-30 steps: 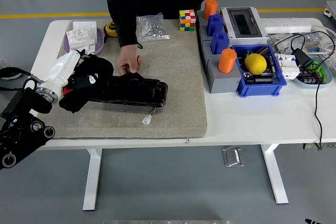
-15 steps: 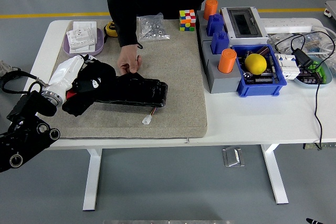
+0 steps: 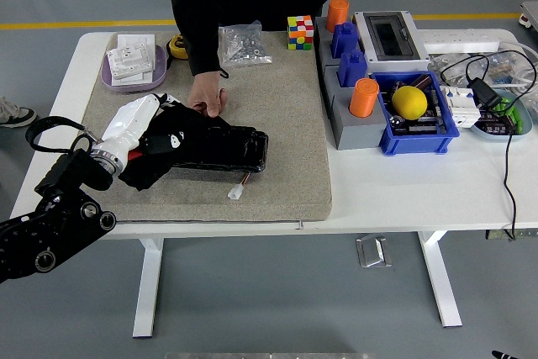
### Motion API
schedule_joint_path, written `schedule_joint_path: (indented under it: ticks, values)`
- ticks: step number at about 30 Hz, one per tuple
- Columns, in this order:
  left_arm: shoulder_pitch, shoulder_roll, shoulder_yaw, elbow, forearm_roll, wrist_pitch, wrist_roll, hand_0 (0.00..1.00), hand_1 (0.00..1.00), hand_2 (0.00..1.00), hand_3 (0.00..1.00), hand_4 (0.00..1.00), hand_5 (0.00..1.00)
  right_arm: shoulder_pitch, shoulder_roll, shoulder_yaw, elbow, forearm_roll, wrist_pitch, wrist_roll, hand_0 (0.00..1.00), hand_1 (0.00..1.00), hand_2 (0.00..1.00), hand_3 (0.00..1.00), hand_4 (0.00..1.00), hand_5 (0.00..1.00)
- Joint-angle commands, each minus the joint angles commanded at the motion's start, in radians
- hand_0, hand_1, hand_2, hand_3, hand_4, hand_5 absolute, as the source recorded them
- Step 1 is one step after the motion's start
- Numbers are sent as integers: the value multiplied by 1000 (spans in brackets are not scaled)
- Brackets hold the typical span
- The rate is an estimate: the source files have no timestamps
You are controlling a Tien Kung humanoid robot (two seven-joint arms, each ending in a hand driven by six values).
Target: Pick the rag up,wipe the panel,place it on the desk
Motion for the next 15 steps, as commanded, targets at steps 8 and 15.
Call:
schedule_joint_path:
  ticks: [8,15]
  values:
    - [-16,-33,41,2,-3,2,3,304,188,567,539,369,2,4,-5,-8,-1,0,2,-1,784,647,716,658,998,536]
    - [-37,-59,69,-4,-6,1,7,305,188,567,540,368,2,7,-8,-15,-1,2,4,-2,784,646,716,659,998,535]
